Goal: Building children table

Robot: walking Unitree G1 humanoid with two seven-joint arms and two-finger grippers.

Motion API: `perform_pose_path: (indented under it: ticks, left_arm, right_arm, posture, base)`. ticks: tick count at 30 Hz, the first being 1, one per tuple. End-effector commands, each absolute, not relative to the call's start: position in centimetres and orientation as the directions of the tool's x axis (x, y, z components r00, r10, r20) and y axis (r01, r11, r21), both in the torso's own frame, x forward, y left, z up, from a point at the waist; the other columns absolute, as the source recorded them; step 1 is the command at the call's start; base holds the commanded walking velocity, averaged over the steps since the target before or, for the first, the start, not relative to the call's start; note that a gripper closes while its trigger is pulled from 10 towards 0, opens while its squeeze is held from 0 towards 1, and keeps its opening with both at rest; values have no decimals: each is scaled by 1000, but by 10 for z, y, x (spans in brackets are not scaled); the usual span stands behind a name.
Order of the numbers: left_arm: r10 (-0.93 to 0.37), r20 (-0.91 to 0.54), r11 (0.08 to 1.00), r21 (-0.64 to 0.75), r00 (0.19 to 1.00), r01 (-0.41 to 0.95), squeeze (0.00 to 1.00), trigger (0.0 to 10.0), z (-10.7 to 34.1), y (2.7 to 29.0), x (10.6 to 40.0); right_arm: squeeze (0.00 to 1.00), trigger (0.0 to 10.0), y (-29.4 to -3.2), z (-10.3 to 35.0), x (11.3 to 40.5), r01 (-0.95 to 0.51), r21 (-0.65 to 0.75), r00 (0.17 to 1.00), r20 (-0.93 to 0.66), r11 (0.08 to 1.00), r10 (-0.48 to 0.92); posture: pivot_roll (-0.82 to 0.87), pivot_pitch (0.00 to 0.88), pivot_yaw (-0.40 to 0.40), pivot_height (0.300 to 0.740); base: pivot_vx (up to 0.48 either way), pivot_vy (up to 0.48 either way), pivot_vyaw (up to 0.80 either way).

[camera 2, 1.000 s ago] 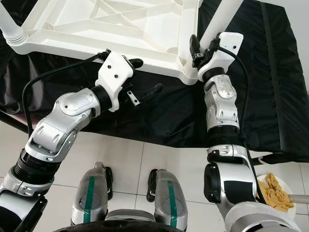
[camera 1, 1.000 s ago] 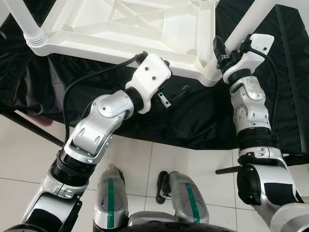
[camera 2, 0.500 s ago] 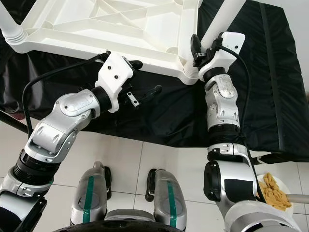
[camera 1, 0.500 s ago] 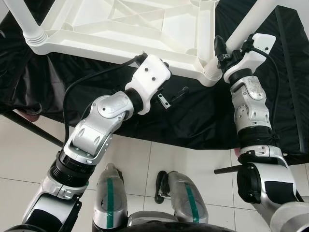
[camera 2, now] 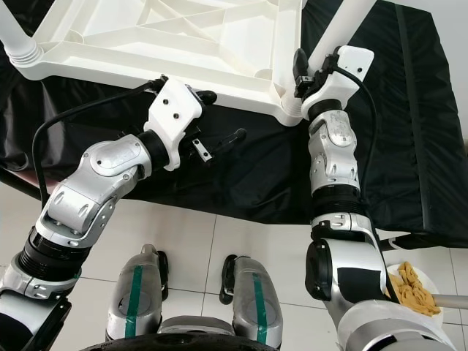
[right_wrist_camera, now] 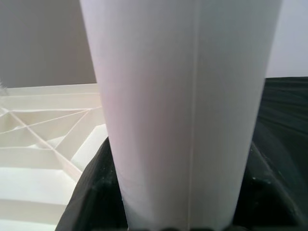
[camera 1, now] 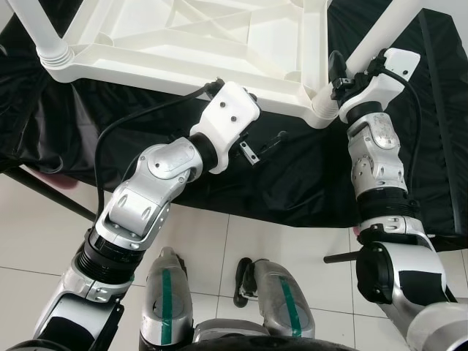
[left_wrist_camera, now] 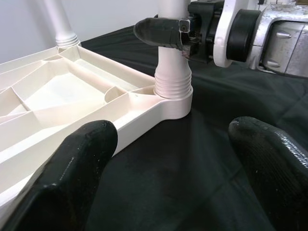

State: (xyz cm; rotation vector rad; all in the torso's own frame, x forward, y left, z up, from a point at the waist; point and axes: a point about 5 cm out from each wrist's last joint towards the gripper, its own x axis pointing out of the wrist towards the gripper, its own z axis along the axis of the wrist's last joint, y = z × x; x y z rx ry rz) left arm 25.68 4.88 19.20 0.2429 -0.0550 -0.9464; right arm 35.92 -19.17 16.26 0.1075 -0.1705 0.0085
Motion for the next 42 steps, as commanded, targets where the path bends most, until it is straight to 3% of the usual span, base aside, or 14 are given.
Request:
perform_pose_path:
  ticks: [1, 21, 32, 42]
  left_arm:
    - [-820, -60, 544, 228, 569, 808, 0, 10000, 193, 47, 255]
    - [-822, -58, 542, 227, 566, 809, 0, 10000, 195, 47, 253]
    - [-825, -55, 538, 225, 562, 812, 0, 10000, 196, 46, 253]
    - [-826, -54, 538, 225, 561, 812, 0, 10000, 196, 45, 253]
  right_arm:
    - [0, 10000, -201, 130, 354, 84, 141, 996, 18, 986, -87]
    - [0, 10000, -204, 137, 364, 318, 102, 947, 18, 943, -322]
    - [0, 10000, -204, 137, 363, 502, 19, 864, 37, 864, -503]
    - [0, 10000, -213, 133, 357, 649, 28, 760, 18, 760, -649]
  posture:
    - [107, 105, -62, 740]
    - [112, 96, -64, 740]
    - [111, 91, -66, 740]
    - [114, 85, -67, 740]
  base:
    - [0, 0, 0]
    - [0, 0, 0]
    - [0, 0, 0]
    - [0, 0, 0]
